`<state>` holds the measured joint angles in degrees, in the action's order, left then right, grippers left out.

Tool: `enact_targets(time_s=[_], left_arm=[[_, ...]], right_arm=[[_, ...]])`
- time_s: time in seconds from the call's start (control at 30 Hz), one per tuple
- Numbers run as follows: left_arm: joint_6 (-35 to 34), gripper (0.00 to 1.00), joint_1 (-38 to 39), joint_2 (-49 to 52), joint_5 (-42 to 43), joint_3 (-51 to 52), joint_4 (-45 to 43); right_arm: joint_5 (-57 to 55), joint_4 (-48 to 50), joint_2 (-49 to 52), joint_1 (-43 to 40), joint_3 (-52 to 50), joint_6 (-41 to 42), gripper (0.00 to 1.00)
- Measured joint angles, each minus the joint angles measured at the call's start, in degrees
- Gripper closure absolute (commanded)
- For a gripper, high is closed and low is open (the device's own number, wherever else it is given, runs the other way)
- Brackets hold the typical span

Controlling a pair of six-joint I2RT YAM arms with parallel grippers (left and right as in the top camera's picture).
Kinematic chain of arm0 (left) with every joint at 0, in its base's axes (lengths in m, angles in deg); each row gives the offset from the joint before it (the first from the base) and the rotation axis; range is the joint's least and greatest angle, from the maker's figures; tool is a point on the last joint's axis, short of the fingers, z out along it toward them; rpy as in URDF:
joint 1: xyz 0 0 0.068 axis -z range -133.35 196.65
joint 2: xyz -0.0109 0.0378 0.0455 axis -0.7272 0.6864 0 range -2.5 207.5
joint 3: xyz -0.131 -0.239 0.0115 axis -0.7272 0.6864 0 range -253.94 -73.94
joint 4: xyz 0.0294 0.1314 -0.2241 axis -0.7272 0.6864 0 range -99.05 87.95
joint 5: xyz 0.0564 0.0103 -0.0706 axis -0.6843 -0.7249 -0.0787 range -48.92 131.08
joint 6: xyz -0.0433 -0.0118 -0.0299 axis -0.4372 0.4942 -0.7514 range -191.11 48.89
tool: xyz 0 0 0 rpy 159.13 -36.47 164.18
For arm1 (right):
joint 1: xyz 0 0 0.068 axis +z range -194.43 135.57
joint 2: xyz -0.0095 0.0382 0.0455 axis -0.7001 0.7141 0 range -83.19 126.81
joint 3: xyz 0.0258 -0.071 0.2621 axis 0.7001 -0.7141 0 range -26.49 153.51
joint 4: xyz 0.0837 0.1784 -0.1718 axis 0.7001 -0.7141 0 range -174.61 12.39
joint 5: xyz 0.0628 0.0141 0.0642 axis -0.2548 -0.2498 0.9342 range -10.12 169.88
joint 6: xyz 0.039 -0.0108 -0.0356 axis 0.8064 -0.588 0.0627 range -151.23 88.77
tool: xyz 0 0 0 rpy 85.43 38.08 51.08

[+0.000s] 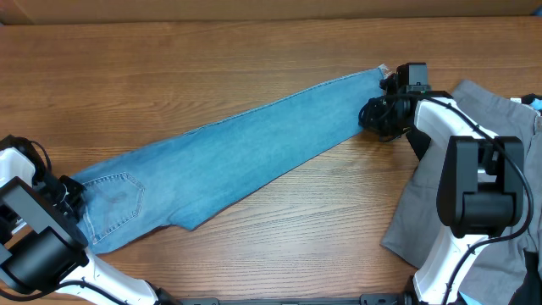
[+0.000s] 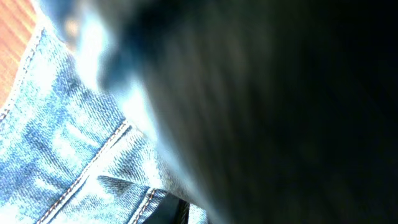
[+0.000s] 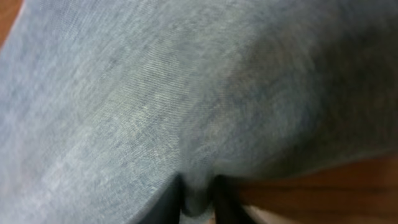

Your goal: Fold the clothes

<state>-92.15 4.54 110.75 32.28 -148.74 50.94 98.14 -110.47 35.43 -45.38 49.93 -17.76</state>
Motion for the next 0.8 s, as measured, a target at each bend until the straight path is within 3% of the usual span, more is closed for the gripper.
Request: enact_targets(time_s=[0.2,0.33,0.37,0.43,0.47,0.63,0.8], left_arm=[[2.0,0.8,0.0,0.0,4.7,0.5,-5.0],[5.7,0.71,0.5,-0.1,14.1,0.5,-8.9],[6.4,0.69,0.9,-0.1,16.0,0.5,-9.6],[9.0,0.66,2.2,-0.1,20.9,0.6,-12.0],[10.4,0.65,3.2,-0.1,23.0,0.6,-13.1],[15.5,0.6,7.8,-0.1,29.2,0.6,-15.5],[19.7,0.59,12.5,-0.1,31.5,0.4,-14.2]], right_arm=[[-0.7,-2.1,0.3,-1.0,1.1,3.4,0.96],[-0.3,-4.7,1.2,-4.3,3.2,6.3,0.96],[-0.2,-5.0,1.4,-5.1,3.5,6.7,0.94],[0.7,-5.9,1.9,-7.2,4.5,7.8,0.69],[1.1,-6.0,2.1,-8.3,5.0,7.4,0.64],[2.1,-9.2,1.8,-13.2,7.6,5.4,0.59],[5.4,-17.1,-2.8,-11.6,7.6,1.9,0.54]])
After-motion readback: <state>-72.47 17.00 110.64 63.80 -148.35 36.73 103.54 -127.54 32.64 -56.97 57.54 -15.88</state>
